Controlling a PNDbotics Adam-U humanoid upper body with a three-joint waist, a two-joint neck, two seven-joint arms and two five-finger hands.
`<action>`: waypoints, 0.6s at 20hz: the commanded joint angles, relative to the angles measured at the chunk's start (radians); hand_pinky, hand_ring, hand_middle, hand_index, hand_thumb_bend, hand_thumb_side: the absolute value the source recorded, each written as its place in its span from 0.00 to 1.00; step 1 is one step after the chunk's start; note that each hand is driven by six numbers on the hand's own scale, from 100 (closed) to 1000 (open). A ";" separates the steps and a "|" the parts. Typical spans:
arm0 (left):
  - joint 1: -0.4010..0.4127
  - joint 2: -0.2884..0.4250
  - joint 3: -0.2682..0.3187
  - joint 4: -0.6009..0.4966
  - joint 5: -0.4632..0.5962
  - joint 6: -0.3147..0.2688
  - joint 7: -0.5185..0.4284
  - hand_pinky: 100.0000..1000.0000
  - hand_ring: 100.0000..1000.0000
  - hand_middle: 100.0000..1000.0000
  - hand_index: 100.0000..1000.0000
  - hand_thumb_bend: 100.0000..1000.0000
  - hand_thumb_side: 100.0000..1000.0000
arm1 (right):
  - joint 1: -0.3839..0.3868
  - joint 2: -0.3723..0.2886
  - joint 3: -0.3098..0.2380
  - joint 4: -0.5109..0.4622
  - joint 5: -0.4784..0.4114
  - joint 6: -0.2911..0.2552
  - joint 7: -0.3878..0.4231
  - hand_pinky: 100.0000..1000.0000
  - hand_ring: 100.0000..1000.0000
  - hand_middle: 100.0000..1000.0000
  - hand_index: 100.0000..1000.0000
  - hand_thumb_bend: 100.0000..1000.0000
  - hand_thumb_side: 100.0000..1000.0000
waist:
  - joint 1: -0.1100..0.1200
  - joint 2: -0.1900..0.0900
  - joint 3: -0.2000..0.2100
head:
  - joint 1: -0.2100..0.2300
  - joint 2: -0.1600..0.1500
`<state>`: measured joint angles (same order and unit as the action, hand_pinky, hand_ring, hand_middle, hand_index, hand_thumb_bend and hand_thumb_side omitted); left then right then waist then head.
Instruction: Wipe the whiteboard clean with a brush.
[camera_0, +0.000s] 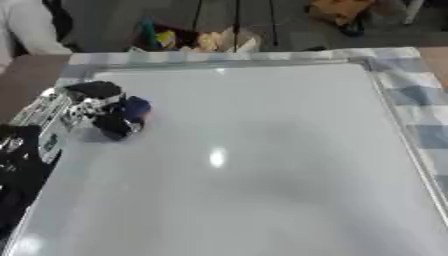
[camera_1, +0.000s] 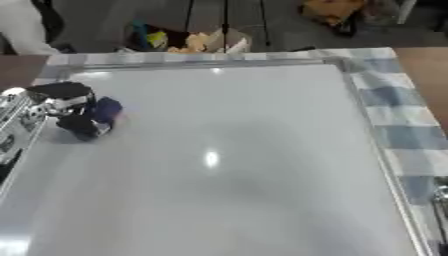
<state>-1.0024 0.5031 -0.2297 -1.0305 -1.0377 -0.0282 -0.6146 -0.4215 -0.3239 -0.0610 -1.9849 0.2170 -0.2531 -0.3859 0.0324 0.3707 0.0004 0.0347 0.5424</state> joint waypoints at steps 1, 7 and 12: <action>-0.011 0.003 -0.006 -0.005 0.002 -0.001 -0.006 0.23 0.35 0.34 0.59 0.00 0.63 | -0.007 -0.013 -0.005 -0.015 -0.004 0.000 -0.003 0.75 0.84 0.65 0.77 0.00 0.87 | -0.001 -0.023 0.001 | 0.005 0.002; -0.007 0.011 0.014 0.018 -0.011 0.014 0.008 0.22 0.35 0.34 0.59 0.00 0.62 | -0.006 -0.014 -0.005 -0.015 -0.003 0.001 -0.004 0.75 0.84 0.65 0.77 0.00 0.86 | -0.002 -0.024 0.004 | 0.004 0.002; -0.003 0.020 0.040 0.053 -0.022 0.033 0.026 0.22 0.34 0.33 0.59 0.00 0.62 | -0.006 -0.015 -0.005 -0.015 -0.002 0.003 -0.004 0.75 0.84 0.65 0.77 0.00 0.86 | -0.003 -0.024 0.006 | 0.003 0.000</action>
<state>-1.0024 0.5005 -0.2017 -0.9944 -1.0465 -0.0029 -0.5908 -0.4215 -0.3230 -0.0610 -1.9849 0.2170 -0.2528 -0.3863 0.0321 0.3685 0.0058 0.0370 0.5429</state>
